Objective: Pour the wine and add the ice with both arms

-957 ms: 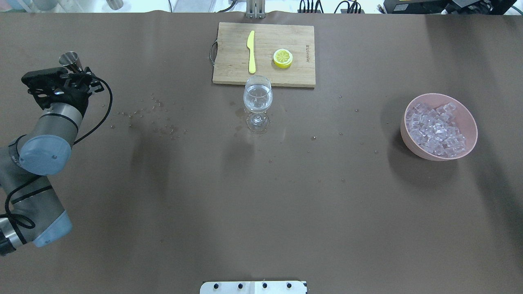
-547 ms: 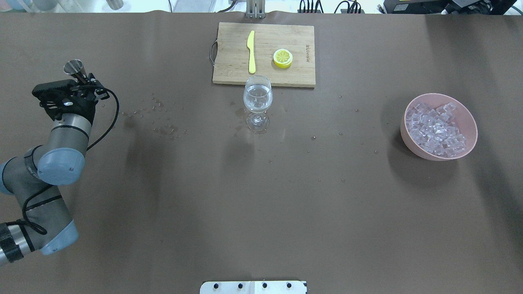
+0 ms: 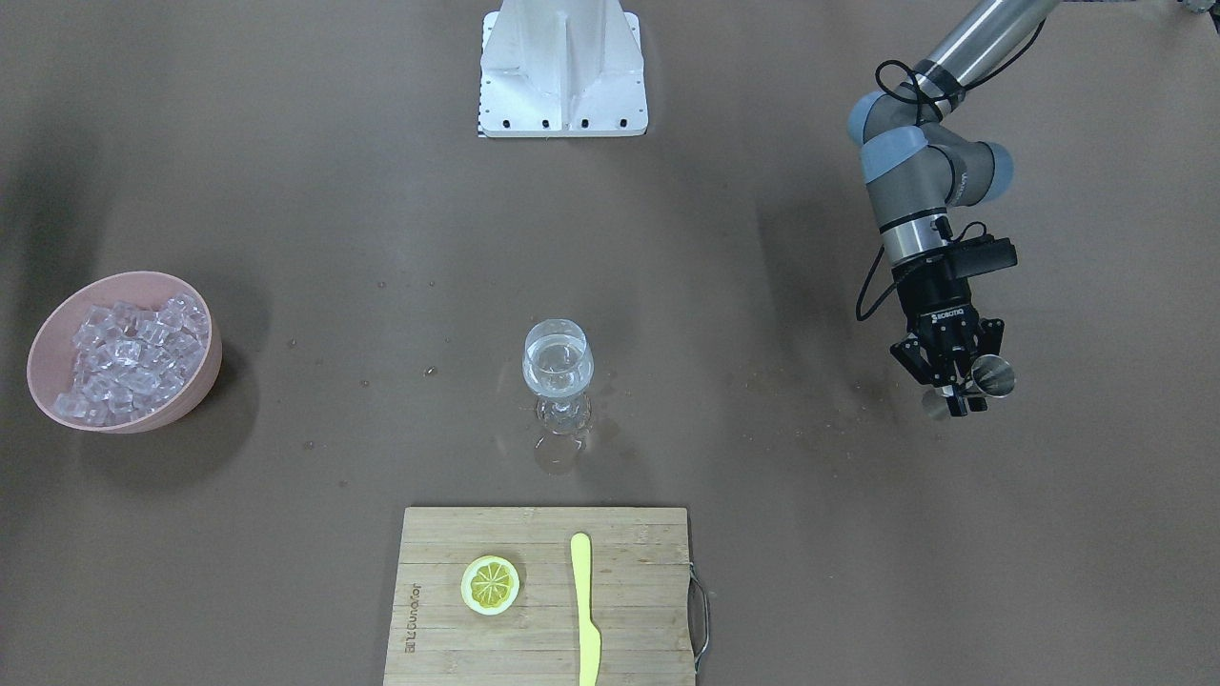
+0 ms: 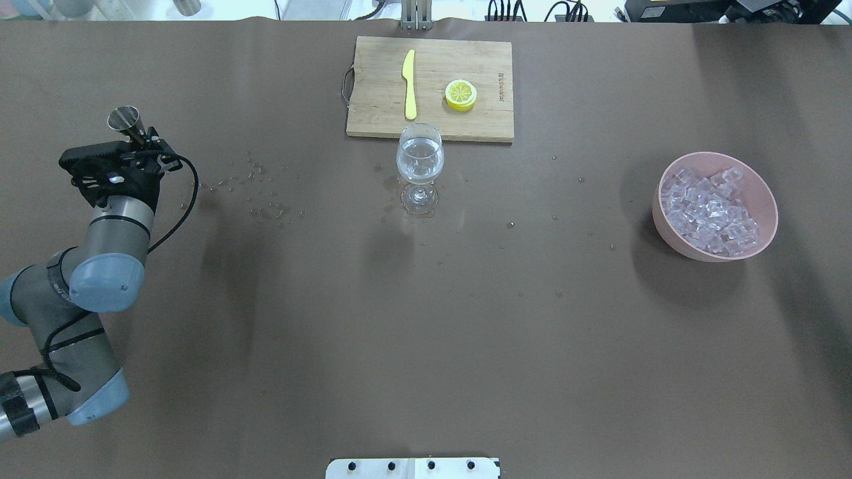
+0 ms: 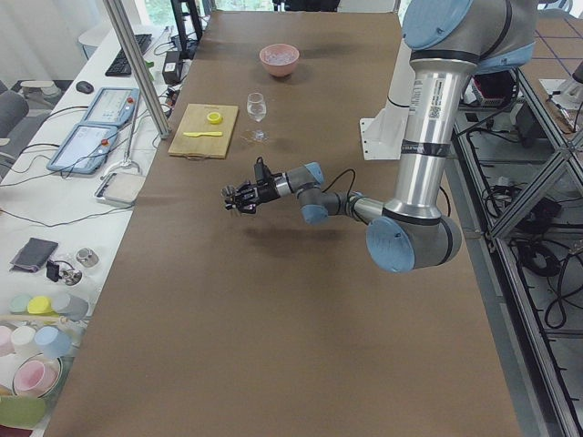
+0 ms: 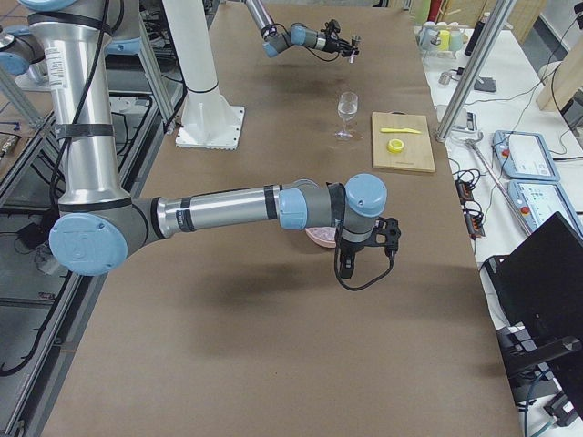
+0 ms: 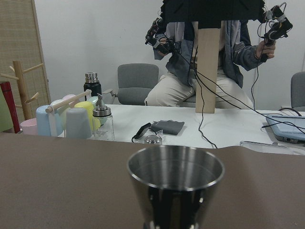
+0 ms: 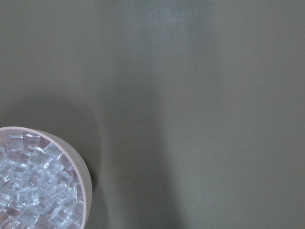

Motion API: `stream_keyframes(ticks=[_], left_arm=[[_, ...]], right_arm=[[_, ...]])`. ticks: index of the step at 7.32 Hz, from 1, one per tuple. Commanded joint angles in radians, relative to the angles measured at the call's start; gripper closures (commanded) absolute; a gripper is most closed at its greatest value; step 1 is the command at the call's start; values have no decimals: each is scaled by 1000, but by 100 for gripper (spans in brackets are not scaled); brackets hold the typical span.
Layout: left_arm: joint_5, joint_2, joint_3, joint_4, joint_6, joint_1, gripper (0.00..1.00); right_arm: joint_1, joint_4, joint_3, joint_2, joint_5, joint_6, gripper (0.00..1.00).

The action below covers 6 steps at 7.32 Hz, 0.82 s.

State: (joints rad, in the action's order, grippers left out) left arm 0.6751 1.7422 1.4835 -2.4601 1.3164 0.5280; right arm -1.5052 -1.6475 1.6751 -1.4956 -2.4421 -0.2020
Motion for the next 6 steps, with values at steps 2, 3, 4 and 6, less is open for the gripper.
stream_keyframes(ticks=[2,3,4,6], left_arm=[[-3,10,-34,-4,11,-13,100],[-3,16,-35,0,9,-13,100],[-3,22,-37,3,9,-13,100],[-3,22,-55,1,9,-17,100]], right_arm=[[0,0,0,0,0,1,0],[0,0,0,0,0,0,0],[0,0,0,0,0,0,0],[0,0,0,0,0,1,0]])
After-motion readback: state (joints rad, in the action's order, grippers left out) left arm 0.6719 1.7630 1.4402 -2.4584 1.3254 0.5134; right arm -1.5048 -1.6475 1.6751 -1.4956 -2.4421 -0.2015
